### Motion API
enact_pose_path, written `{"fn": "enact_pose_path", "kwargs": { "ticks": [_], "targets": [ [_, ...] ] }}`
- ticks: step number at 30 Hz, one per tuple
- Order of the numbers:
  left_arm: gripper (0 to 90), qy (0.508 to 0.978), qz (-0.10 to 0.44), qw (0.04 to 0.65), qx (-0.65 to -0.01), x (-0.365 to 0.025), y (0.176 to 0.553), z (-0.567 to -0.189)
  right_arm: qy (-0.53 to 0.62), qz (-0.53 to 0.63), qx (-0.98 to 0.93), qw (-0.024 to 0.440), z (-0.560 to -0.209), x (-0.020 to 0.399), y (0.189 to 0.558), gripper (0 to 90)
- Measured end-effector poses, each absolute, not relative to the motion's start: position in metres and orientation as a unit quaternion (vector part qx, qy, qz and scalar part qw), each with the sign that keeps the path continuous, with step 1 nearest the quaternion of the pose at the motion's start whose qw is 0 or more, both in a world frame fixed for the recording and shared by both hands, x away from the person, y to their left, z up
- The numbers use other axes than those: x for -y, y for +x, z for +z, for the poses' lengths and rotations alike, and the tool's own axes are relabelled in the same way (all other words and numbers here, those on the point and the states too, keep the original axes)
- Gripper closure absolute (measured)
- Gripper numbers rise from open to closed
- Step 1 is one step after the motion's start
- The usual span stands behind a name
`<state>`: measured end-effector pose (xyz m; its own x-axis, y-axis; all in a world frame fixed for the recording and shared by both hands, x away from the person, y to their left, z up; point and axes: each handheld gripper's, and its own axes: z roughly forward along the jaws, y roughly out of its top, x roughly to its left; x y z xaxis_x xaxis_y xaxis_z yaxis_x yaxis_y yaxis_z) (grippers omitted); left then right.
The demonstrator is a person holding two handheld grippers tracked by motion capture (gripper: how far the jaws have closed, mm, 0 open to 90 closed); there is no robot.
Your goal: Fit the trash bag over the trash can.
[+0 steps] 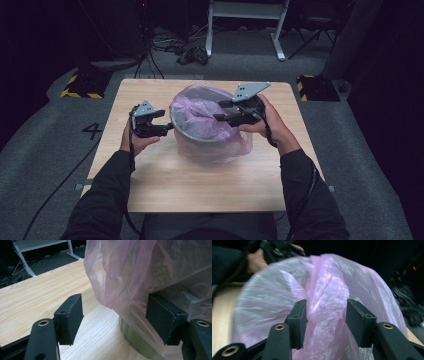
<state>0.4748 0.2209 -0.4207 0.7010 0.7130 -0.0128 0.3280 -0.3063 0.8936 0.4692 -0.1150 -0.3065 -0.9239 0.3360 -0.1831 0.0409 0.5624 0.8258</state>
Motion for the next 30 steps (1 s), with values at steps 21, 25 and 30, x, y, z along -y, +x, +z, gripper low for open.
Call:
{"fn": "enact_pose_path", "kwargs": {
  "ticks": [21,25,30],
  "targets": [
    [27.5,0.798,0.181,0.483,-0.311,-0.193,0.477,-0.42,0.179,0.334,-0.918,0.12,-0.322,0.124,0.502,31.0],
    [23.5,0.808,0.176,0.469,-0.31,-0.197,0.471,-0.424,0.18,0.319,-0.923,0.12,-0.324,0.124,0.504,28.2],
    [21.2,0.824,0.184,0.443,-0.302,-0.204,0.454,-0.431,0.177,0.3,-0.929,0.124,-0.326,0.12,0.505,24.3]
  ]
}}
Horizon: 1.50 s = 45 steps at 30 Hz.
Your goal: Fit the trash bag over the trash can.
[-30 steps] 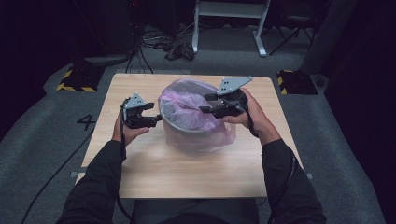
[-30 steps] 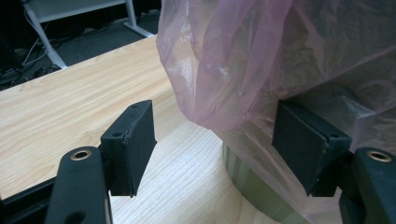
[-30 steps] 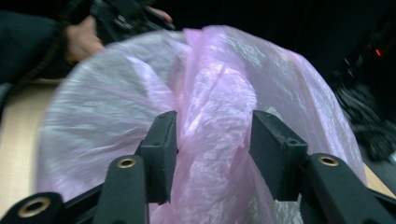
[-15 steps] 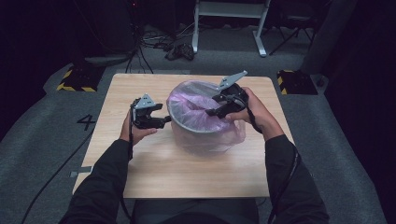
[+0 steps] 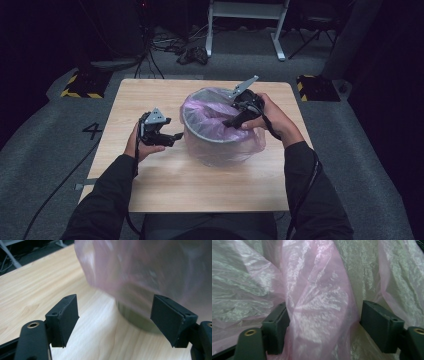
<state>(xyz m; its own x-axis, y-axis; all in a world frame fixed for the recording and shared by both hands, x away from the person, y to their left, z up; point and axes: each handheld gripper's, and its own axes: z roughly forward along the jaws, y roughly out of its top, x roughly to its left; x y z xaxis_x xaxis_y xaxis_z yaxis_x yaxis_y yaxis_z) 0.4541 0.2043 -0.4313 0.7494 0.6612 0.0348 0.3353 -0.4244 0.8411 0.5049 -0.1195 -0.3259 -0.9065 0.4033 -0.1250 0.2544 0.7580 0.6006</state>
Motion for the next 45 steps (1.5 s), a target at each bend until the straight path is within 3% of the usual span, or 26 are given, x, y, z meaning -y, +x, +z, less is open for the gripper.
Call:
{"fn": "enact_pose_path", "kwargs": {
  "ticks": [9,18,30,45],
  "targets": [
    [17.1,0.849,0.178,0.404,-0.292,-0.22,0.411,-0.446,0.18,0.27,-0.937,0.126,-0.327,0.113,0.508,22.2],
    [17.0,0.876,0.166,0.341,-0.297,-0.223,0.38,-0.487,0.173,0.258,-0.94,0.14,-0.325,0.104,0.506,24.0],
    [16.3,0.876,0.143,0.346,-0.303,-0.226,0.378,-0.499,0.177,0.235,-0.945,0.14,-0.326,0.101,0.514,24.8],
    [16.8,0.873,0.148,0.352,-0.301,-0.22,0.379,-0.499,0.211,0.363,-0.885,0.199,-0.298,0.141,0.515,32.2]
  ]
}}
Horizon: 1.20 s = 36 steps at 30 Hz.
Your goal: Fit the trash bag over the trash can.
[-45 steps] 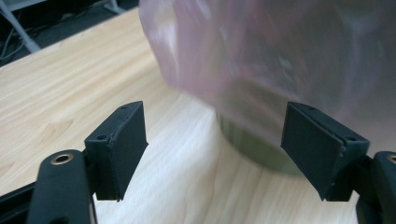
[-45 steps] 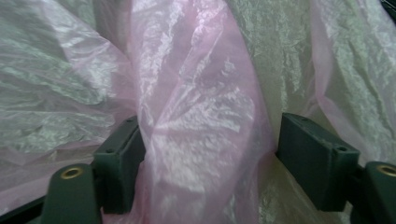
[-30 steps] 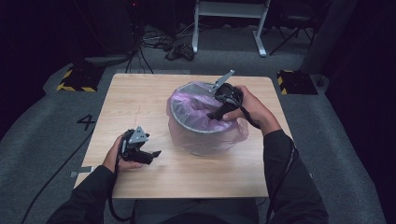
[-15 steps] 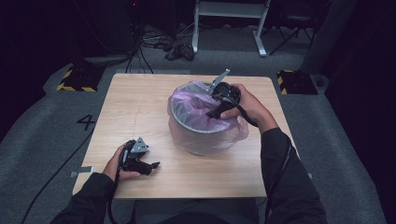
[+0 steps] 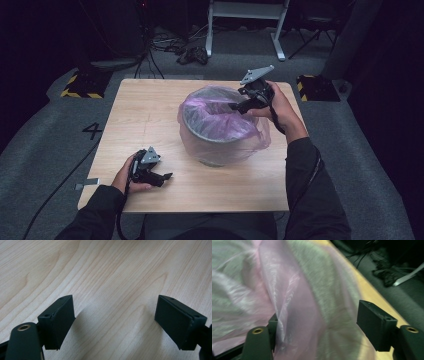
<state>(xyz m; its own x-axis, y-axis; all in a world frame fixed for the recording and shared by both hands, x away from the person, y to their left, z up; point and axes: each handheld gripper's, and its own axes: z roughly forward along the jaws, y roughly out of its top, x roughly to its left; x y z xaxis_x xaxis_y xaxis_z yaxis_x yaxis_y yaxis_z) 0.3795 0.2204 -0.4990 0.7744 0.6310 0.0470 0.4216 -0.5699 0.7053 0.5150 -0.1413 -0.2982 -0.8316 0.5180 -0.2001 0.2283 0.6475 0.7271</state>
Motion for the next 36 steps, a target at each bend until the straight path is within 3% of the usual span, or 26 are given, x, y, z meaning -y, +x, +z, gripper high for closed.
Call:
{"fn": "enact_pose_path", "kwargs": {
  "ticks": [7,12,17,21,23,29,32,36],
  "targets": [
    [17.2,0.847,0.179,0.412,-0.284,-0.206,0.378,-0.474,0.229,0.396,-0.862,0.219,-0.295,0.149,0.52,35.7],
    [16.0,0.83,0.194,0.454,-0.259,-0.193,0.374,-0.45,0.186,0.407,-0.879,0.163,-0.296,0.14,0.509,25.9],
    [16.3,0.827,0.204,0.458,-0.254,-0.178,0.376,-0.446,0.14,0.4,-0.89,0.17,-0.291,0.131,0.488,24.2],
    [24.6,0.834,0.199,0.452,-0.247,-0.168,0.379,-0.446,0.18,0.453,-0.852,0.19,-0.279,0.152,0.493,35.7],
    [32.6,0.836,0.198,0.451,-0.241,-0.164,0.38,-0.446,0.203,0.458,-0.842,0.198,-0.279,0.16,0.499,37.3],
    [34.0,0.839,0.188,0.454,-0.234,-0.158,0.386,-0.446,0.26,0.412,-0.851,0.195,-0.3,0.174,0.524,42.6],
    [47.6,0.843,0.211,0.44,-0.225,-0.155,0.385,-0.446,0.266,0.414,-0.853,0.175,-0.308,0.178,0.53,49.6],
    [71.3,0.845,0.226,0.433,-0.217,-0.153,0.386,-0.446,0.266,0.426,-0.851,0.153,-0.312,0.183,0.533,71.6]
  ]
}}
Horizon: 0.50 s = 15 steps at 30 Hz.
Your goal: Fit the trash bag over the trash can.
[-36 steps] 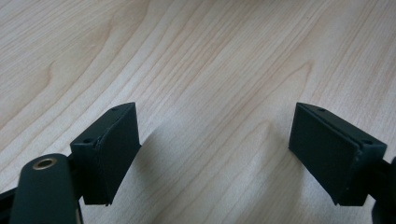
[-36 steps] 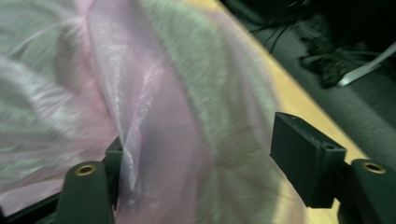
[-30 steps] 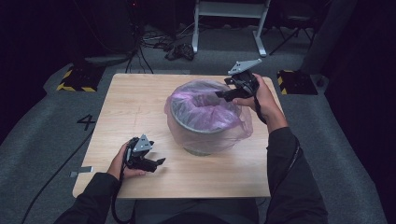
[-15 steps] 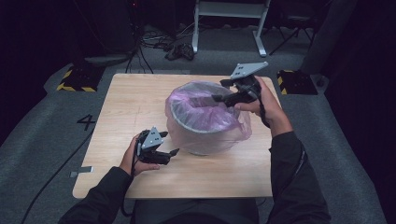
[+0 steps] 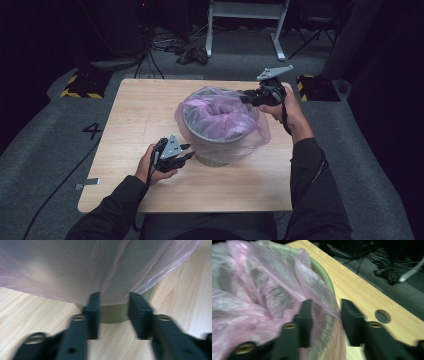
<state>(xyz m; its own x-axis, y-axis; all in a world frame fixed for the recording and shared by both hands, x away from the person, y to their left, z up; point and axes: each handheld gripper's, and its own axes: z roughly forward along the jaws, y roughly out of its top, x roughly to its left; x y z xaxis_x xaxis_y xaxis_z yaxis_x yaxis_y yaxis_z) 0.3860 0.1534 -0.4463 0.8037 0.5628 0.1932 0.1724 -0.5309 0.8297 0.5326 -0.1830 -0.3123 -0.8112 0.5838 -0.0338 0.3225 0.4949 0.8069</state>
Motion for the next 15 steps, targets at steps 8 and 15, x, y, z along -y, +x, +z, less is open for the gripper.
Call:
{"fn": "enact_pose_path", "kwargs": {
  "ticks": [8,15],
  "targets": [
    [90.0,0.85,0.228,0.425,-0.212,-0.157,0.392,-0.448,0.283,0.447,-0.833,0.163,-0.313,0.19,0.535,90.0],
    [90.0,0.849,0.222,0.432,-0.206,-0.163,0.391,-0.446,0.298,0.477,-0.807,0.183,-0.308,0.198,0.534,90.0]
  ]
}}
